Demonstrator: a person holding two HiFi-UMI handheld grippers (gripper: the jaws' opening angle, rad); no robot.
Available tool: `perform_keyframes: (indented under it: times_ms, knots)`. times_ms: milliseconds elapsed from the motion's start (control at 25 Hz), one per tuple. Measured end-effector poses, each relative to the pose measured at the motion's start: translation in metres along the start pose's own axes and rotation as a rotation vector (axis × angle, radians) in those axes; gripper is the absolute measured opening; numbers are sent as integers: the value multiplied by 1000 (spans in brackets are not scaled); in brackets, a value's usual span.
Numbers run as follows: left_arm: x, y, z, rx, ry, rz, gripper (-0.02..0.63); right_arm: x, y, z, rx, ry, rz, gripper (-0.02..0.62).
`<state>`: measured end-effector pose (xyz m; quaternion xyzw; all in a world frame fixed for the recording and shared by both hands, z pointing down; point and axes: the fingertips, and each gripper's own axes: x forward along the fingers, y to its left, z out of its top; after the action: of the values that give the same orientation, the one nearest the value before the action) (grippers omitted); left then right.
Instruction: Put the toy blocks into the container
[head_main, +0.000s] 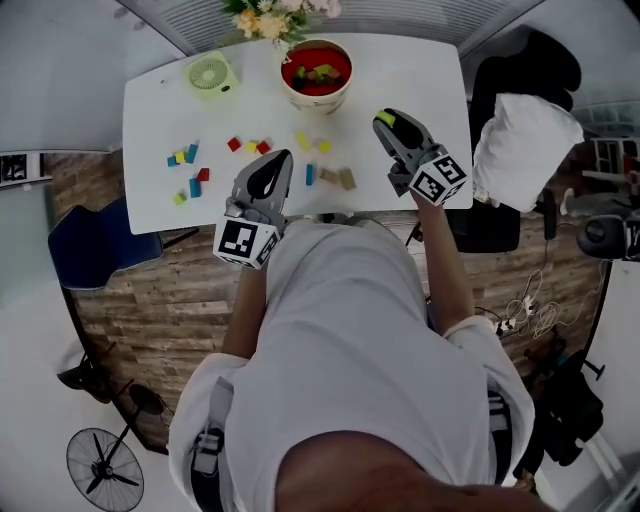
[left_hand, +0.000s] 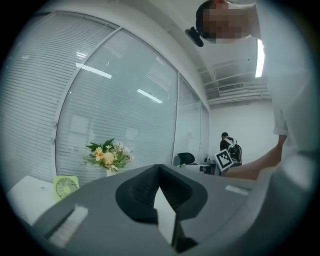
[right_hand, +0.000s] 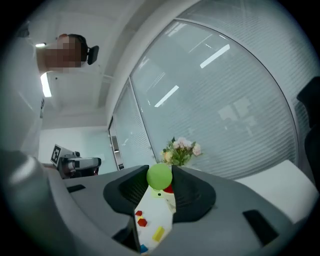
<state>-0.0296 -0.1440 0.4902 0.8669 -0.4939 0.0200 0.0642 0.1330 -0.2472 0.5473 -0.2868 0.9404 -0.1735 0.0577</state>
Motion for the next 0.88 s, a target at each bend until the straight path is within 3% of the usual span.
perform_keyframes:
  times_ms: [160, 280, 440, 680, 800, 880]
  knots:
    - [-3, 3, 1, -1, -6, 11, -2, 16, 5, 27, -142, 11, 13, 143]
    - [-13, 7, 1, -16, -17, 52, -2, 44, -3, 26, -262, 116, 14, 143]
    - [-38, 12, -1, -26, -18, 135, -2, 95, -25, 9, -500, 326, 20, 143]
    - [-94, 20, -10, -52, -21, 311, -2, 166, -50, -46, -767, 718, 153, 143]
    - [-123, 22, -11, -60, -19, 399, -2, 183, -64, -85, -849, 935, 220, 143]
    - [-140, 24, -11, -65, -21, 450, -2, 193, -73, -97, -837, 1006, 212, 146]
